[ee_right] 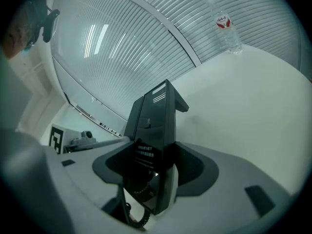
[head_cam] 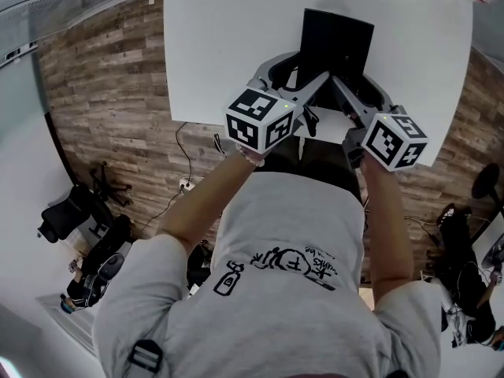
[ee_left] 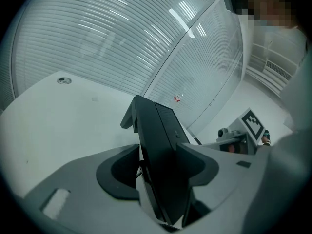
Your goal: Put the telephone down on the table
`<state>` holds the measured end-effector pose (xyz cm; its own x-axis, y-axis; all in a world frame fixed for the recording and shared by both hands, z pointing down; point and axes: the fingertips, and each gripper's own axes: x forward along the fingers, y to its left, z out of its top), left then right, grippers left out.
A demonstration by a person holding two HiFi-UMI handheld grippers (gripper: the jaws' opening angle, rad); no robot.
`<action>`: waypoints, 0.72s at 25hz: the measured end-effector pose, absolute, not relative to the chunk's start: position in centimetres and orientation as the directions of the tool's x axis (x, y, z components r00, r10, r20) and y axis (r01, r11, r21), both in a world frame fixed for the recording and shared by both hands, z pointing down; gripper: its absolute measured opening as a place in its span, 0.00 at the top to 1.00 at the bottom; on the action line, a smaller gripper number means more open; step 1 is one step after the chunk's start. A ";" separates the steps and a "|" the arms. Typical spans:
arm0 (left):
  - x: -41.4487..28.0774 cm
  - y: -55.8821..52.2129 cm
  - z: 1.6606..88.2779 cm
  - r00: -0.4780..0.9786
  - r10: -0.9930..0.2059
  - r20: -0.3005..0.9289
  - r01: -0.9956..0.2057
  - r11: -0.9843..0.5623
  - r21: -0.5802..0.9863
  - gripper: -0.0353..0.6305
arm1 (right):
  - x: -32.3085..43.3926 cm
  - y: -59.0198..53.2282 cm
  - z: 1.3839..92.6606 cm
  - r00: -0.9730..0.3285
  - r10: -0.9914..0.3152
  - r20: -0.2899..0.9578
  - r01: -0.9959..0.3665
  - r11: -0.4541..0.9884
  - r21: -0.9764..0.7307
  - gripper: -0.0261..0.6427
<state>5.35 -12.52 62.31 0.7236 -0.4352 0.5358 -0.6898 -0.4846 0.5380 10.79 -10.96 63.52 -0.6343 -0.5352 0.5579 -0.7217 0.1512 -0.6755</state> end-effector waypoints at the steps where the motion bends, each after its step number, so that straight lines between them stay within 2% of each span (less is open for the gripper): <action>1: 5.4 -12.5 62.5 0.723 -0.434 0.538 -0.691 -0.482 0.539 0.61 | 10.9 -10.9 63.7 -0.634 -0.533 0.560 -0.722 0.149 -0.676 0.61; 18: 5.2 -12.9 65.8 0.715 -0.401 0.573 -0.697 -0.473 0.539 0.61 | 10.6 -11.4 66.8 -0.621 -0.503 0.601 -0.749 0.156 -0.644 0.61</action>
